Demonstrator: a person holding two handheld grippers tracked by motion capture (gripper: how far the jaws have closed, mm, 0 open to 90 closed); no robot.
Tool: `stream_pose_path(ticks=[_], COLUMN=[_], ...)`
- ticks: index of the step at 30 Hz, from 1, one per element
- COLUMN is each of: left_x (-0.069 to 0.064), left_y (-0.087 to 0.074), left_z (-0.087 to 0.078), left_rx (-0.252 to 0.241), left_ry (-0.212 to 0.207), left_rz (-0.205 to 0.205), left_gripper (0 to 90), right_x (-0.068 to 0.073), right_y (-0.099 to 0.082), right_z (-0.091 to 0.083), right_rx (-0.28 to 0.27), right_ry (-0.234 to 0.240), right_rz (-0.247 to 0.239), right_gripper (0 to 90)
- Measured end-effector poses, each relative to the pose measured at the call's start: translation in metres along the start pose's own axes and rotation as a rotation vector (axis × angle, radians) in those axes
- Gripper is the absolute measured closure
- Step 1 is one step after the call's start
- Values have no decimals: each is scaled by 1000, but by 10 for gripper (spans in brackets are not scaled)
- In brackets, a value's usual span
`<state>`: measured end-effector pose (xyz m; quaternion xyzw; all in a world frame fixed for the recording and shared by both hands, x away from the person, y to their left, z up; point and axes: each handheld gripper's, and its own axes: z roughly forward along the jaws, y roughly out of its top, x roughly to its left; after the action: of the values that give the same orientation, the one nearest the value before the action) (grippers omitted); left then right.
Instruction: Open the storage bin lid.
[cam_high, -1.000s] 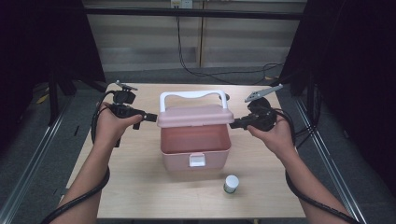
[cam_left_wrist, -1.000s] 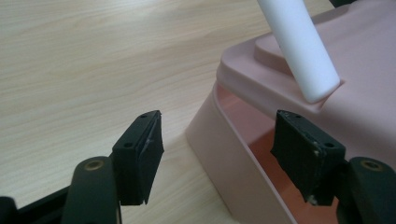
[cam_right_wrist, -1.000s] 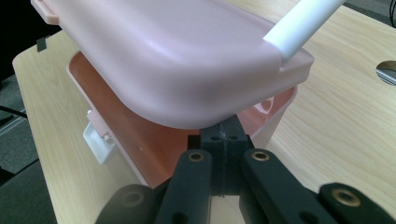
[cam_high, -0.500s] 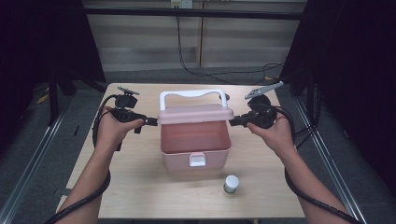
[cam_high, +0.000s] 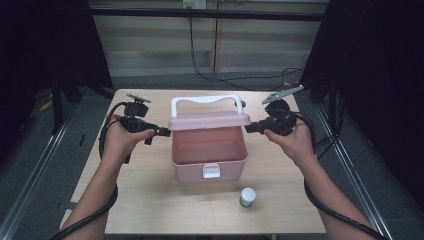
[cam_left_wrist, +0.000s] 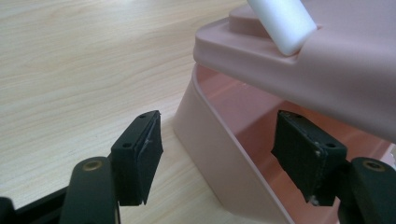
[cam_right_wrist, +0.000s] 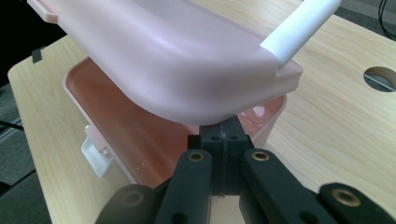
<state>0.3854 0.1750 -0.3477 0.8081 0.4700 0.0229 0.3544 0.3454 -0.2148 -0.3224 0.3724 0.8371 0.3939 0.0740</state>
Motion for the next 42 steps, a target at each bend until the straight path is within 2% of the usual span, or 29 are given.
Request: stream_pose_path(ticks=[6,7,18,24,41,42], left_x=[-5,-7,-9,-11,-13,-13], left_y=[3,3,6,8,20,21], left_z=[3,3,1,0,-8,-8], left_rx=[-5,-6,-9,-27,-64,-66], left_ry=[-20,-11,-31,-50,-29,-39], left_rz=[13,16,24,10,26,24], left_gripper=[325,325,326,331,379,393], right_x=[1,1,2,2,5,5], right_y=[1,1,3,0,-28,-30], right_z=[1,1,2,7,39,40], right_rx=[3,2,0,12,88,93], right_ry=[-2,-3,1,4,36,38], right_rz=[-6,-5,-9,-11,-19,-21], right_gripper=[900,900,900,900,900,900])
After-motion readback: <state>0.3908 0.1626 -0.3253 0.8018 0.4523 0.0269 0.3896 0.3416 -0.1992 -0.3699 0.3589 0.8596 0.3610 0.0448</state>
